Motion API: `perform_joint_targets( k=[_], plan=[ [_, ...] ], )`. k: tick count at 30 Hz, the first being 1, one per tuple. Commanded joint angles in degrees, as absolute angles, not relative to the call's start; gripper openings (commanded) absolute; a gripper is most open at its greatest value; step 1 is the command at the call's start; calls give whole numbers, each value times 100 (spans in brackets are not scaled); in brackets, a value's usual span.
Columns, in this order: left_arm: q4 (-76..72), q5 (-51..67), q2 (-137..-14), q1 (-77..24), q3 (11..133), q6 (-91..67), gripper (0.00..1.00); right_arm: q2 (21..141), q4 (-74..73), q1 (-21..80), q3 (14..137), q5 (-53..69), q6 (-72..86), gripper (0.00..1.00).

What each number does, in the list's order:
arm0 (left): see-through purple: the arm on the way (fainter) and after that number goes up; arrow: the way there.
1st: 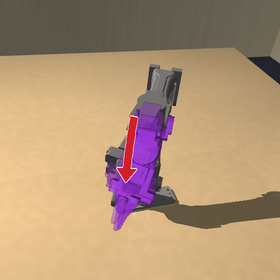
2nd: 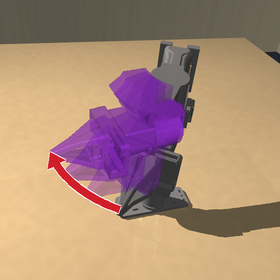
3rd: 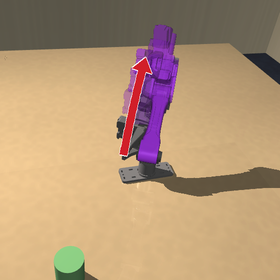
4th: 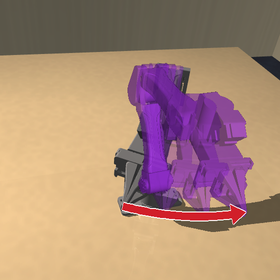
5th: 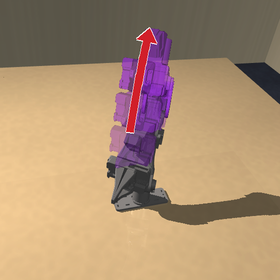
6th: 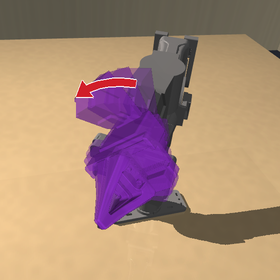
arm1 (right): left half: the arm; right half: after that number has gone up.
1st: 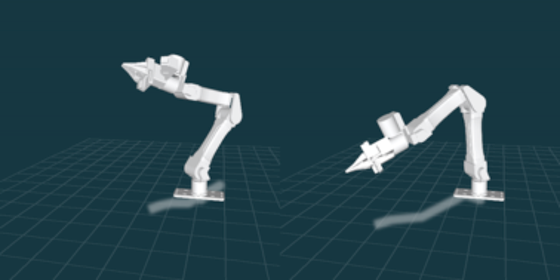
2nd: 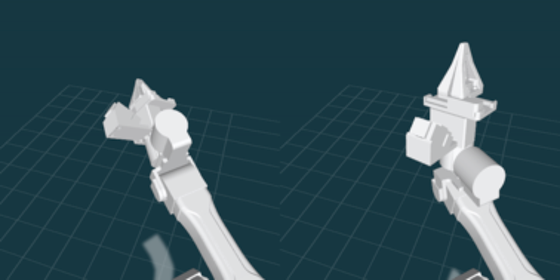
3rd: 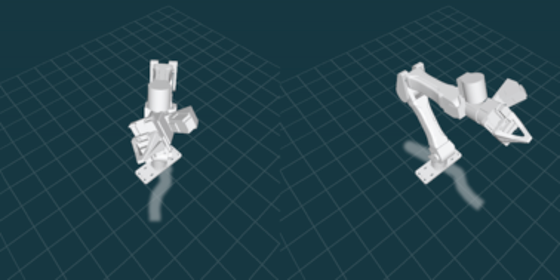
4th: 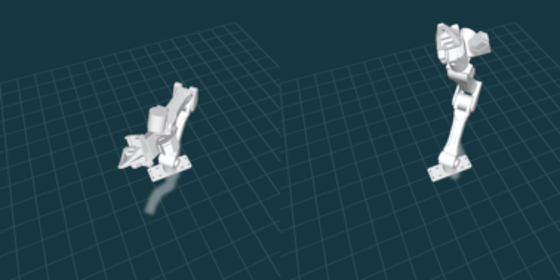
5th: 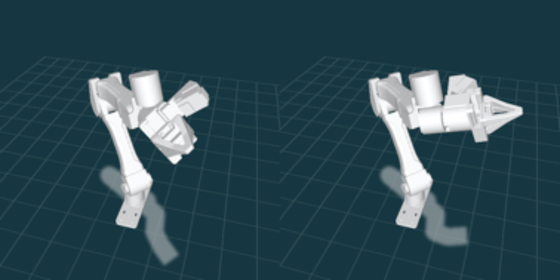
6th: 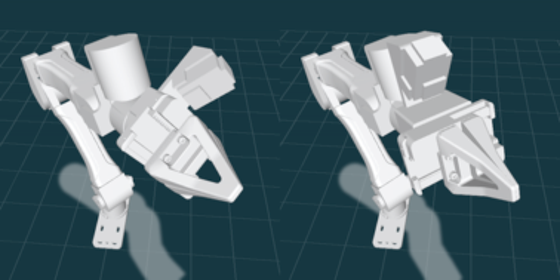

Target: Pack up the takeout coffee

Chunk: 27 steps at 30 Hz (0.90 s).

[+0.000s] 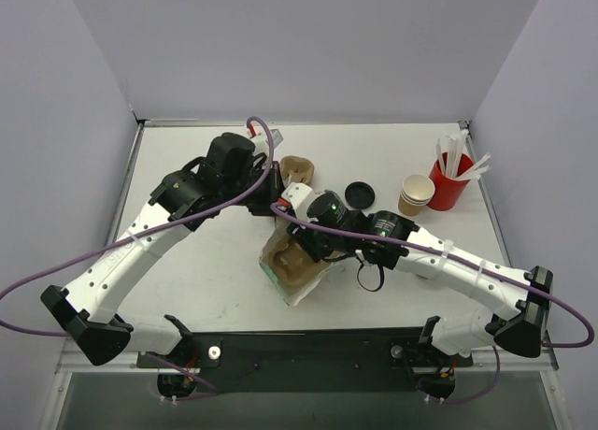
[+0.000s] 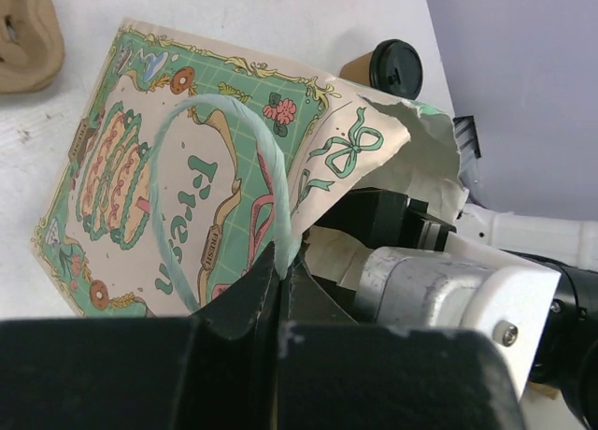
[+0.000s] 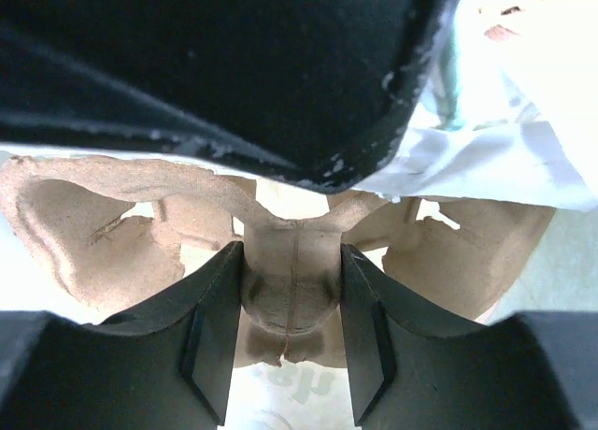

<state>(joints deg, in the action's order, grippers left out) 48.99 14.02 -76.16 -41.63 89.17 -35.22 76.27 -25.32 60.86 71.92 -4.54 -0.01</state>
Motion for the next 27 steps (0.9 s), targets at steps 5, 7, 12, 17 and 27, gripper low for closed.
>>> perform_joint_targets(
  k=[5, 7, 12, 17, 27],
  plan=[
    [4246, 1881, -7769, -4140, 8816, -5158, 0, 7391, -3076, 6117, 7269, -870, -18, 38],
    [4297, 1863, -7839, -4105, 8833, -5316, 0, 7435, -3137, 6117, 7251, -870, -26, 37],
    [4342, 1643, -7778, -3991, 8596, -5449, 0, 7427, -3155, 6108, 7040, -730, -44, 37],
    [3983, 1766, -7638, -3762, 8016, -5713, 0, 7444, -3094, 6073, 6908, -615, -35, 37],
    [3770, 1679, -7489, -3718, 7752, -5792, 0, 7479, -2874, 5924, 6653, -281, 0, 37]
  ],
)
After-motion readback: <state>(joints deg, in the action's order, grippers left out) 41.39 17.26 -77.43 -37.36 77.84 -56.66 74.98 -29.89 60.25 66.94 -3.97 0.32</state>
